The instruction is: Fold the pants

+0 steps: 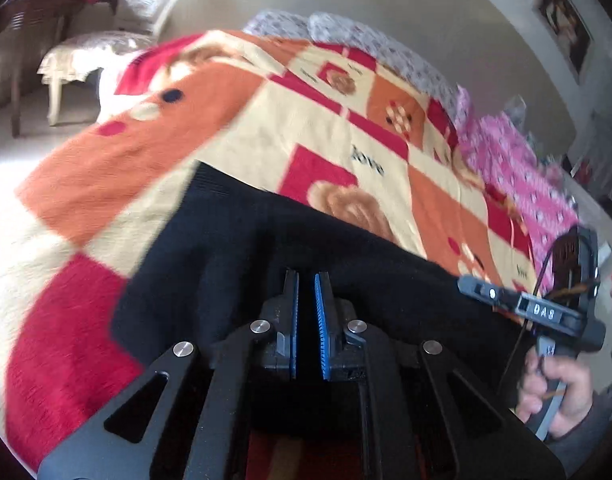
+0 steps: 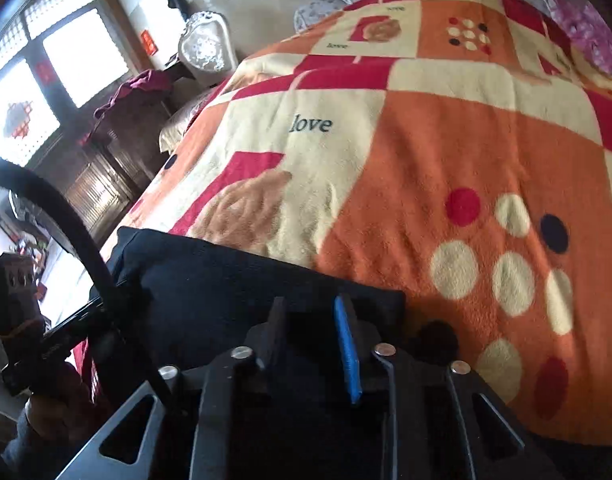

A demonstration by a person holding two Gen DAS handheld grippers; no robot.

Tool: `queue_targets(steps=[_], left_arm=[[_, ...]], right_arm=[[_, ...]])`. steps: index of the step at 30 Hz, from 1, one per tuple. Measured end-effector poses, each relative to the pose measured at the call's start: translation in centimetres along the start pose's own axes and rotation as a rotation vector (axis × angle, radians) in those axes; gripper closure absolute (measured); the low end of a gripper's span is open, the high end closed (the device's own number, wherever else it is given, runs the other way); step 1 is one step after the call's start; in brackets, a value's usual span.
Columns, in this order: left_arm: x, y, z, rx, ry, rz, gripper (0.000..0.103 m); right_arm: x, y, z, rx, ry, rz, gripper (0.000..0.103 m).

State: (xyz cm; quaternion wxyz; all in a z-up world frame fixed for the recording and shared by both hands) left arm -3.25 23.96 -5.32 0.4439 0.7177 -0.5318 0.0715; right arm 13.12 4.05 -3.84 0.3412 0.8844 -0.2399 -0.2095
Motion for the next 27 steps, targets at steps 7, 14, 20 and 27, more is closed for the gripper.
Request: queue_targets(steps=[7,14,20,27], left_arm=[[2.6,2.9,2.4,0.048,0.031,0.01,0.093],[7.3,-0.6,5.3,-0.057,-0.074,0.019,0.07],[7.8,-1.1,6.0,-0.038,-0.14,-0.044,0.07],[7.3,-1.1,5.7,-0.056,-0.099,-0.002,0.07]], right_arm=[[-0.6,0.9,0.1,0.06,0.052,-0.021,0.078],[-0.2,0.7,1.0,0.039,0.069,-0.057,0.073],[-0.2,0.7,1.1,0.037,0.073,-0.058,0.073],[-0.2,0.8,1.2,0.041,0.077,-0.059,0.073]])
Point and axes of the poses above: each gripper's, at about its wrist camera, not at the fingertips, and y roughly against the way its jaws point, x to its right, z to its underside, the point moved 4 cm from there along -y, roughly the way its jaws point, and after that the axes turned 12 degrees about y, right-handed, at the moved point
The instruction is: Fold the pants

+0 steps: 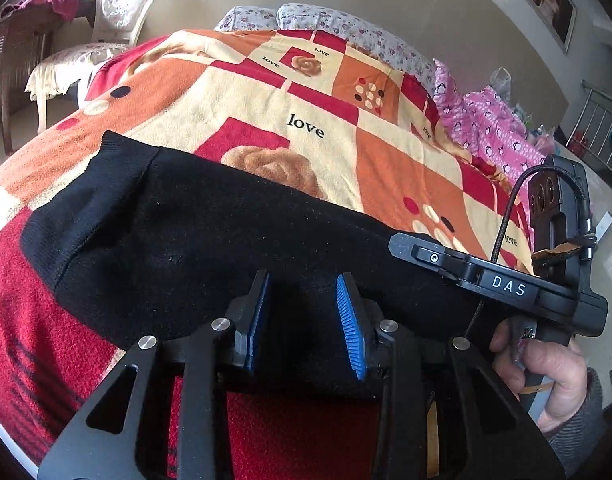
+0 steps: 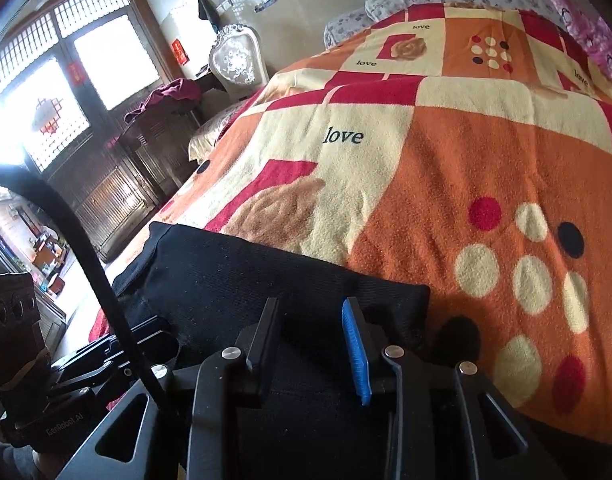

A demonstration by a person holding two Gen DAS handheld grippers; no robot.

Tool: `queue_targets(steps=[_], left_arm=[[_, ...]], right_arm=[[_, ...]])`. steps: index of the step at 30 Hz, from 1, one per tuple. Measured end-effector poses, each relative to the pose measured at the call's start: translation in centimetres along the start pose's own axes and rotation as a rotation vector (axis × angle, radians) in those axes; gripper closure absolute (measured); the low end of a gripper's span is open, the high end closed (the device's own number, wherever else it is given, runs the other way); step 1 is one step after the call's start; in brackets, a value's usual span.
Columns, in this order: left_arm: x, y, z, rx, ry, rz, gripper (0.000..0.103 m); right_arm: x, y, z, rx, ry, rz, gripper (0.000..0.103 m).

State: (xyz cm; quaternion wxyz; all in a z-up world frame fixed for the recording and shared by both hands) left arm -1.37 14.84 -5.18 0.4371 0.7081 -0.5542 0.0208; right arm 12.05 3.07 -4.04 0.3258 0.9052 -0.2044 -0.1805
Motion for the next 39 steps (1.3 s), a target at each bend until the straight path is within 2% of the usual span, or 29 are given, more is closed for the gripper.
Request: queue_targets(steps=[18,19,20,21,23,25,27,30,34,39], left_arm=[[-0.2,-0.1,-0.1,-0.018,0.016,0.031,0.068],[-0.1,-0.1,-0.1,-0.02,0.014,0.034,0.067],[-0.1,-0.1,-0.1,-0.022,0.011,0.043,0.061],[0.1,-0.1,-0.1,-0.026,0.003,0.059,0.054],[0.7,-0.2,0.2,-0.031,-0.032,0.059,0.046],[1.3,-0.4,0.4,-0.027,-0.071,0.026,0.043],[1.9,-0.6,0.7,-0.021,-0.113,-0.014,0.041],[2.0,-0.6,0.8,-0.02,-0.125,-0.026,0.039],[1.7,-0.6,0.7,-0.026,-0.109,-0.002,0.038],[1.9,-0.7,0.7,-0.038,-0.123,-0.005,0.037]], right_arm=[[-0.2,-0.1,0.1,-0.004,0.005,-0.014,0.067],[-0.2,-0.1,0.1,-0.004,0.006,-0.017,0.067],[-0.2,-0.1,0.1,-0.004,0.007,-0.019,0.066],[-0.3,-0.1,0.1,-0.005,0.01,-0.021,0.065],[-0.5,-0.2,0.1,-0.009,0.026,-0.022,0.059],[-1.3,-0.3,0.0,-0.022,0.075,-0.014,0.049],[-2.5,-0.6,0.0,-0.046,0.154,0.013,0.034],[-3.5,-1.0,0.2,-0.075,0.234,0.087,0.033],[-2.8,-1.0,0.3,-0.066,0.193,0.037,0.031],[-2.7,-1.1,0.1,-0.063,0.178,0.017,0.029]])
Point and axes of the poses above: each gripper's, at about its wrist camera, not at the fingertips, and y roughly against the way its jaws point, x to its right, z to its underside, the point moved 4 cm from there along -y, roughly the way its jaws point, and after that the axes turned 12 degrees about y, right-handed, at the moved point
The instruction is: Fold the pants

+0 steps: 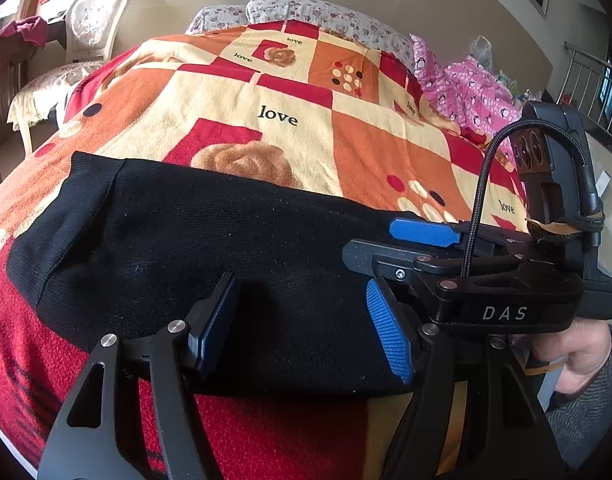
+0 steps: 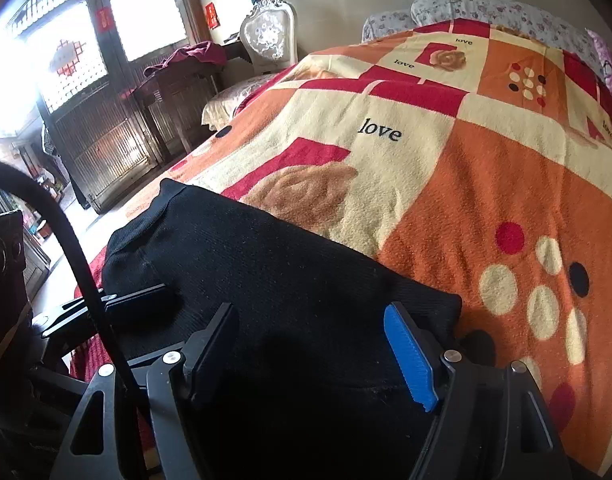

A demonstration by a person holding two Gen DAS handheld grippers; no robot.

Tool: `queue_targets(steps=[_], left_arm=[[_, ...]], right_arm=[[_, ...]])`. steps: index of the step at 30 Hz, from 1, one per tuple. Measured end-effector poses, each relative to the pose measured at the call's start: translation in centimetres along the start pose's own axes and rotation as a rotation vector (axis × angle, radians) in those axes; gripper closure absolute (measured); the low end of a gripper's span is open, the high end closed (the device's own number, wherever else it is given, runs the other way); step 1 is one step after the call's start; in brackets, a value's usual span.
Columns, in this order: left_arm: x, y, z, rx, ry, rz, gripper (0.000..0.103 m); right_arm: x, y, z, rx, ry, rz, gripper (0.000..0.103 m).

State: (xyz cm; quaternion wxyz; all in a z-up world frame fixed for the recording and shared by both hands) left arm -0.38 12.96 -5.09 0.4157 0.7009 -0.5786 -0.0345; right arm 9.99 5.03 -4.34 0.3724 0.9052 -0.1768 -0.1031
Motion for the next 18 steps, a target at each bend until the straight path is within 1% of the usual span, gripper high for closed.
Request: queue_targets(steps=[5,7,8,9,10,11,12,14,15,16,17,18], left_arm=[[-0.2,0.2,0.0,0.002,0.022,0.013,0.037],[-0.3,0.4,0.1,0.002,0.029,0.022,0.037],[-0.3,0.5,0.2,0.002,0.034,0.031,0.037],[-0.4,0.6,0.2,0.002,0.041,0.04,0.037],[-0.5,0.7,0.1,0.001,0.049,0.05,0.037],[-0.7,0.7,0.1,-0.001,0.058,0.06,0.037],[-0.8,0.8,0.1,-0.002,0.067,0.071,0.037],[-1.0,0.9,0.0,-0.002,0.08,0.089,0.037],[-1.0,0.9,0.0,-0.002,0.084,0.095,0.037],[-1.1,1.0,0.0,-0.001,0.089,0.101,0.037],[-1.1,1.0,0.0,-0.001,0.095,0.11,0.037],[-1.2,1.1,-0.1,-0.001,0.101,0.118,0.037]], right_arm=[[0.0,-0.1,0.0,0.003,-0.011,-0.006,0.028],[0.0,0.3,-0.2,-0.032,-0.003,0.009,0.04],[0.4,1.1,-0.1,-0.037,-0.029,0.032,0.049],[1.1,2.8,0.0,-0.022,-0.092,0.032,0.049],[1.9,4.7,0.2,0.013,-0.152,0.013,0.049],[2.8,7.1,0.4,0.062,-0.208,-0.002,0.049],[3.9,10.2,0.8,0.11,-0.249,0.011,0.049],[5.9,16.2,2.1,0.192,-0.297,0.091,0.047],[7.2,20.0,3.4,0.249,-0.331,0.147,0.044],[8.3,22.9,4.8,0.291,-0.367,0.186,0.041],[9.4,25.8,6.5,0.33,-0.415,0.224,0.033],[10.6,28.7,8.9,0.369,-0.487,0.265,0.029]])
Point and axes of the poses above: each gripper's, at about its wrist camera, not at the fingertips, and y roughly against the way its jaws point, x to its right, z to its underside, the point moved 4 cm from there along -y, roughly the way its jaws point, and after that the axes turned 12 degrees about y, right-handed, at the moved point
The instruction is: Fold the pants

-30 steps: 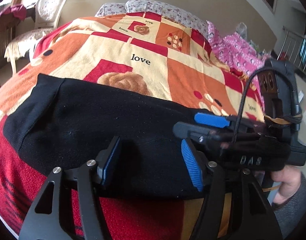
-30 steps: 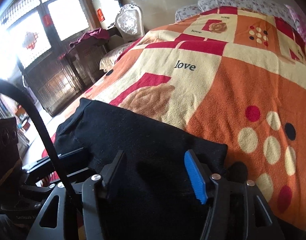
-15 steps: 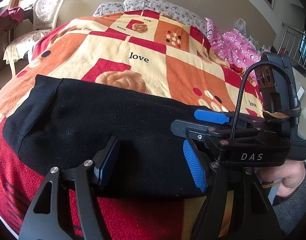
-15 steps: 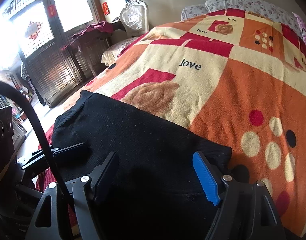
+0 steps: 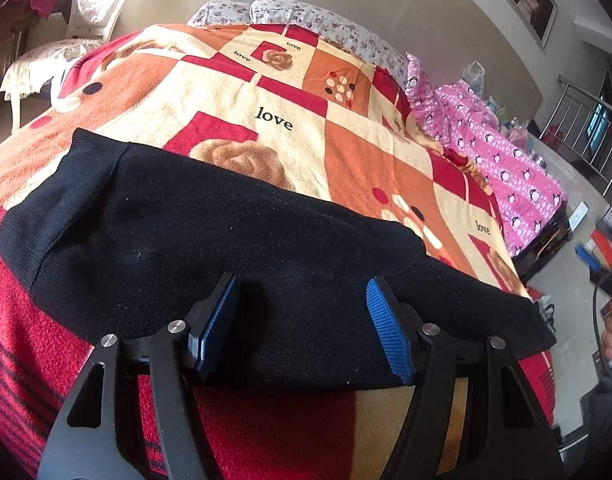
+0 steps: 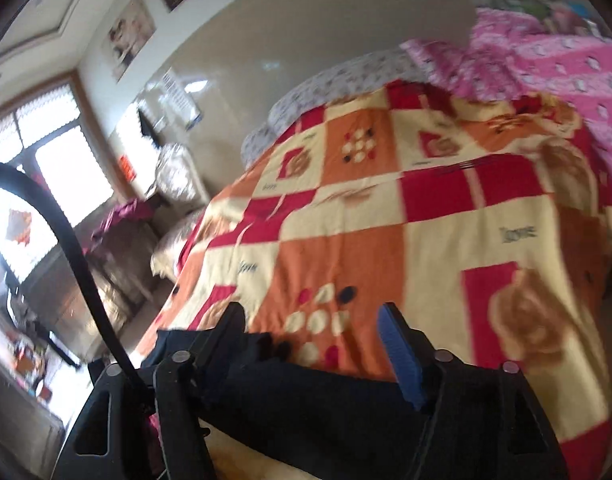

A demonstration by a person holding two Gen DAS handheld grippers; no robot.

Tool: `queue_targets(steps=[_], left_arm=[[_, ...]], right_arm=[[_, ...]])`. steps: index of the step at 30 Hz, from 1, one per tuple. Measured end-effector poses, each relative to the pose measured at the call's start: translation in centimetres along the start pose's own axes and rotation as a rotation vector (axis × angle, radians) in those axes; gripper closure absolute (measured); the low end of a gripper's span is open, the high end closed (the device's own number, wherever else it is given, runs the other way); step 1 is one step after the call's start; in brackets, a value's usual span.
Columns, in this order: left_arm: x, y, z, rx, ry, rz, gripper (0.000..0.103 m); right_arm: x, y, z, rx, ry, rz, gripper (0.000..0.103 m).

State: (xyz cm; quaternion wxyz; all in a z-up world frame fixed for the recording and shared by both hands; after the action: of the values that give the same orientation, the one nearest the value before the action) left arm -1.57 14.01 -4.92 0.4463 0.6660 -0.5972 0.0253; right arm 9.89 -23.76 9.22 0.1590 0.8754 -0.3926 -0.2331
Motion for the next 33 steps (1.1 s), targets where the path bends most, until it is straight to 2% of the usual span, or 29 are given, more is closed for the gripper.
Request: queue_targets(steps=[3,6,9,11,13,15,18,19,21,28,31,33], left_arm=[[-0.2,0.1,-0.1,-0.002,0.017,0.021,0.037],[-0.2,0.1,-0.1,-0.003,0.015,0.019,0.037],[-0.2,0.1,-0.1,-0.003,0.009,0.012,0.037],[-0.2,0.1,-0.1,-0.002,0.011,0.012,0.037],[-0.2,0.1,-0.1,-0.002,0.007,0.01,0.037],[-0.2,0.1,0.0,-0.002,0.001,0.003,0.037],[-0.2,0.1,0.0,-0.001,0.0,0.0,0.037],[-0.2,0.1,0.0,-0.002,0.0,0.001,0.037],[-0.2,0.1,0.0,-0.002,0.0,0.001,0.037],[-0.2,0.1,0.0,-0.001,0.0,0.0,0.037],[-0.2,0.1,0.0,-0.001,0.0,0.0,0.037],[-0.2,0.1,0.0,-0.001,0.001,0.0,0.037]], right_arm=[[6.4,5.2,3.4,0.034,-0.229,0.061,0.029],[10.2,6.2,8.7,-0.064,-0.439,0.055,0.029],[11.2,5.6,12.9,-0.13,-0.607,-0.013,0.03],[11.3,5.2,14.6,-0.153,-0.714,-0.06,0.03],[11.2,4.5,15.8,-0.195,-0.785,-0.073,0.031],[11.2,4.1,15.2,-0.202,-0.759,-0.059,0.031],[11.1,3.0,15.0,-0.259,-0.736,-0.03,0.03],[10.9,2.6,14.8,-0.264,-0.726,-0.024,0.027],[10.6,2.1,14.2,-0.265,-0.712,-0.032,0.016],[10.3,1.3,13.8,-0.218,-0.654,-0.086,0.016],[10.3,1.6,13.9,-0.187,-0.633,-0.128,0.02],[10.4,1.8,13.9,-0.171,-0.611,-0.133,0.036]])
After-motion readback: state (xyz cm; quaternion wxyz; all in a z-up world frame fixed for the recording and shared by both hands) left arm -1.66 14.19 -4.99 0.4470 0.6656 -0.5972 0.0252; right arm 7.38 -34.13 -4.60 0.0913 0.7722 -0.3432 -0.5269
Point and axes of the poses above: each gripper's, at about its wrist camera, not at the fingertips, and y roughly against the way its jaws point, x to its right, z to its underside, the point moved 4 cm from there along -y, roughly the way its jaws point, and after that the axes turned 12 degrees about y, right-handed, at the moved point
